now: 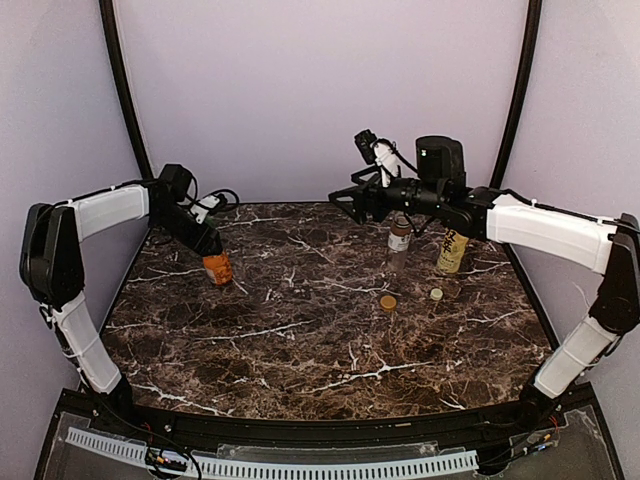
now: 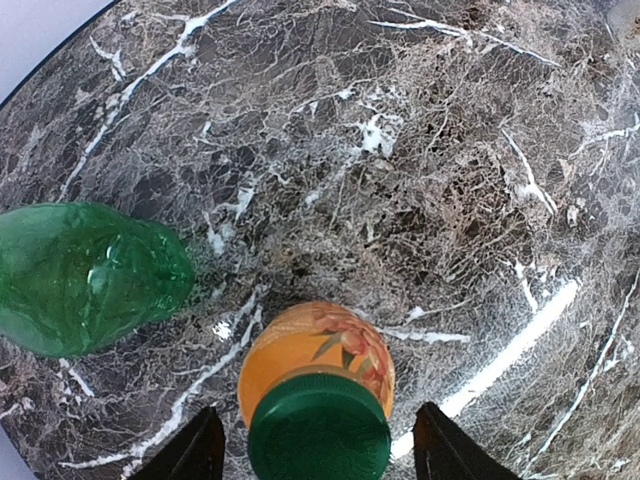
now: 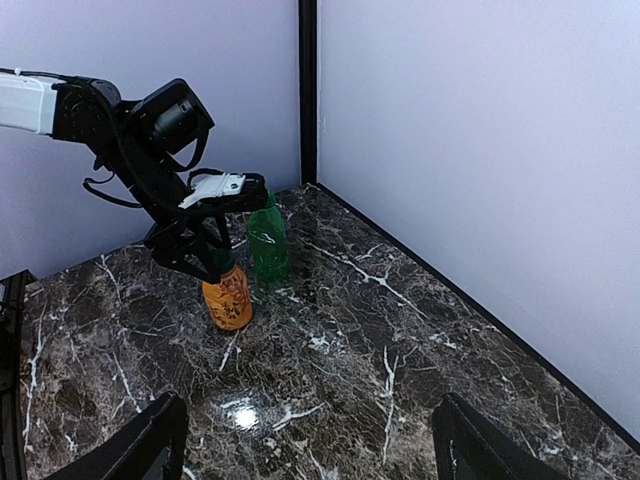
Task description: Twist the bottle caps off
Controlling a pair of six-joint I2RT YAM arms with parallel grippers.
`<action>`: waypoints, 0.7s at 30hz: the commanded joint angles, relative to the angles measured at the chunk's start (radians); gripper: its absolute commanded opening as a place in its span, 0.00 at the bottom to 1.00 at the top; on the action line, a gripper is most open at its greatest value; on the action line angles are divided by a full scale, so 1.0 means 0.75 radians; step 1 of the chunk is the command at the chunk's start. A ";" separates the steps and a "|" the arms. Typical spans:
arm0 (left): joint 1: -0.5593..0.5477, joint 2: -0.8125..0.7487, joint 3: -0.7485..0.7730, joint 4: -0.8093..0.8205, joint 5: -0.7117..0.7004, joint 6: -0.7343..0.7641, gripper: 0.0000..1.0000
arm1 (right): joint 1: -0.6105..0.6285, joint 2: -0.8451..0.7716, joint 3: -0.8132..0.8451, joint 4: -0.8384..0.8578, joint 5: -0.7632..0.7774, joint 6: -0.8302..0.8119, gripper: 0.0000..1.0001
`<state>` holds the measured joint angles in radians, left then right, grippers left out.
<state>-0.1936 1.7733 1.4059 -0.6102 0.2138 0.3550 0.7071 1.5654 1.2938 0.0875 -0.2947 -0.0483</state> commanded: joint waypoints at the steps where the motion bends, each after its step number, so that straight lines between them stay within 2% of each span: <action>1: 0.003 0.002 -0.041 -0.009 0.045 -0.010 0.64 | 0.011 0.030 0.041 -0.010 0.008 -0.011 0.84; 3: 0.002 0.002 -0.051 -0.005 0.046 -0.012 0.59 | 0.012 0.034 0.045 -0.012 0.010 -0.011 0.84; 5: 0.002 0.001 -0.055 0.001 0.044 -0.013 0.41 | 0.012 0.034 0.046 -0.014 0.010 -0.011 0.84; 6: 0.002 -0.002 -0.053 0.000 0.045 -0.017 0.25 | 0.012 0.032 0.047 -0.014 0.010 -0.011 0.84; 8: 0.002 -0.015 -0.046 -0.006 0.052 -0.021 0.08 | 0.011 0.026 0.046 -0.020 0.007 -0.012 0.84; 11: 0.001 -0.071 -0.038 -0.036 0.091 -0.007 0.02 | 0.015 0.006 0.040 -0.029 -0.006 -0.023 0.84; 14: -0.023 -0.147 -0.013 -0.114 0.142 0.038 0.01 | 0.032 -0.013 0.041 -0.038 -0.048 -0.055 0.82; 18: -0.112 -0.327 0.057 -0.342 0.260 0.212 0.01 | 0.099 0.006 0.069 -0.049 -0.198 -0.158 0.81; 21: -0.179 -0.438 0.121 -0.593 0.374 0.427 0.01 | 0.184 0.081 0.111 -0.052 -0.285 -0.253 0.82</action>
<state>-0.2634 1.6001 1.4151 -0.7914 0.3496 0.4694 0.7662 1.5795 1.3148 0.0429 -0.3820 -0.1337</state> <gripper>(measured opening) 0.369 0.814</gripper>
